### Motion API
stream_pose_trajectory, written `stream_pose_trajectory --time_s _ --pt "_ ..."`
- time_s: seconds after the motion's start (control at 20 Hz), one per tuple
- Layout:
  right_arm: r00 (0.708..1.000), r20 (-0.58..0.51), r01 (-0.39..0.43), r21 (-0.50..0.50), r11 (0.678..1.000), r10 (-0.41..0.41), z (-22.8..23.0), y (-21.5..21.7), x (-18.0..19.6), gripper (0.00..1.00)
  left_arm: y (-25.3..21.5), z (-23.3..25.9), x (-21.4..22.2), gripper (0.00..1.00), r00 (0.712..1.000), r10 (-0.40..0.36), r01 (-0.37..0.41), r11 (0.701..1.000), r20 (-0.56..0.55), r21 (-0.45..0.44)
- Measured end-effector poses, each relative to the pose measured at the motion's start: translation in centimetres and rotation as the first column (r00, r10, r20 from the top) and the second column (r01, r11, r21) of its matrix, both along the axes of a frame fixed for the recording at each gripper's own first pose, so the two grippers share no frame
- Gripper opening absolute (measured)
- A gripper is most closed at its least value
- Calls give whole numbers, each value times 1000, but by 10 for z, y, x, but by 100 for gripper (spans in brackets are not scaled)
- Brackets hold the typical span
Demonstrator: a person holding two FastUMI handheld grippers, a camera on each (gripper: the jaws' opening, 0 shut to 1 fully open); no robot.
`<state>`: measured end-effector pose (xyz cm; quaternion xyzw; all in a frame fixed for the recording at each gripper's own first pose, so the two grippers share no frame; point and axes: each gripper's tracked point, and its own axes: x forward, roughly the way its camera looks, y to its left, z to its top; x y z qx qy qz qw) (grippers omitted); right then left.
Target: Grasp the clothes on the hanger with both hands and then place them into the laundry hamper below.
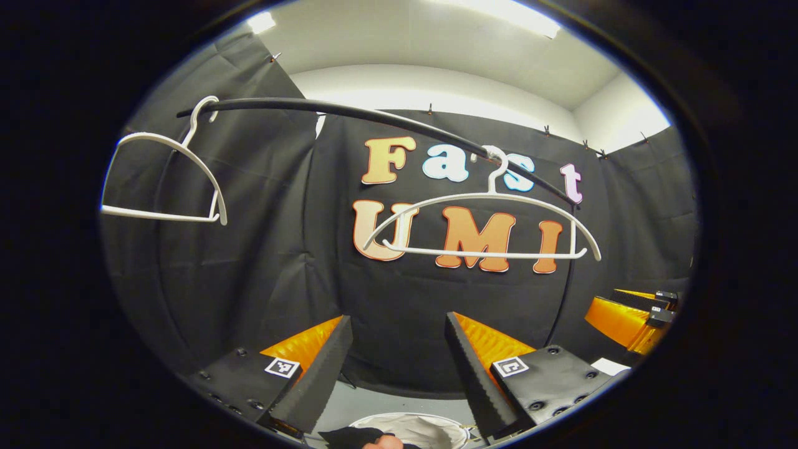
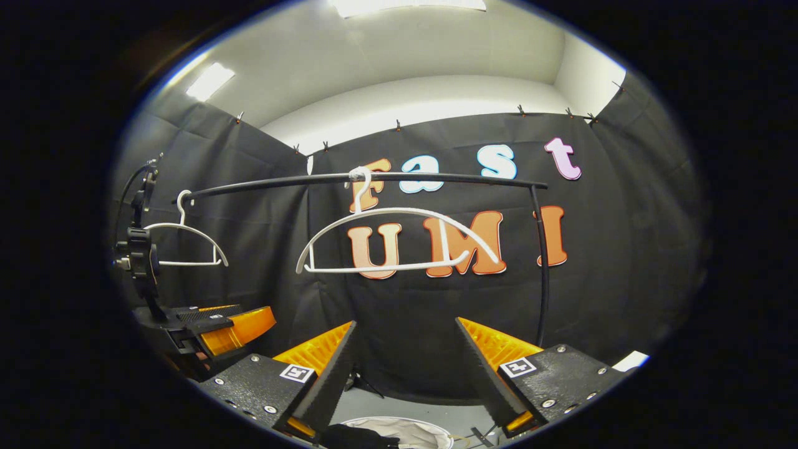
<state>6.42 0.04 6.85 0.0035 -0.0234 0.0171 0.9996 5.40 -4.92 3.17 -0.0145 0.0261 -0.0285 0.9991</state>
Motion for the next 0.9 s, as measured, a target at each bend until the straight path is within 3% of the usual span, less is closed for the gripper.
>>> stream_pose_trajectory --time_s 0.2,0.45,0.5,0.55,0.9 --pt "1000 -1 16 -1 1000 -16 0 -7 -7 92 -9 4 -11 94 999 -31 32 999 30 -43" --pt "999 -4 34 0 999 -34 -3 -25 -14 93 -12 9 -13 93 998 -40 42 999 50 -29" --pt "999 -6 36 1 999 -36 -3 -24 -14 93 -12 10 -13 100 998 -41 42 999 52 -33" --pt "999 -12 33 7 999 -33 -6 -23 -13 93 -14 11 -12 93 998 -41 43 998 51 -35" --pt "999 -19 30 28 999 -30 -8 -22 -12 93 -15 9 -13 96 998 -38 41 998 45 -52"
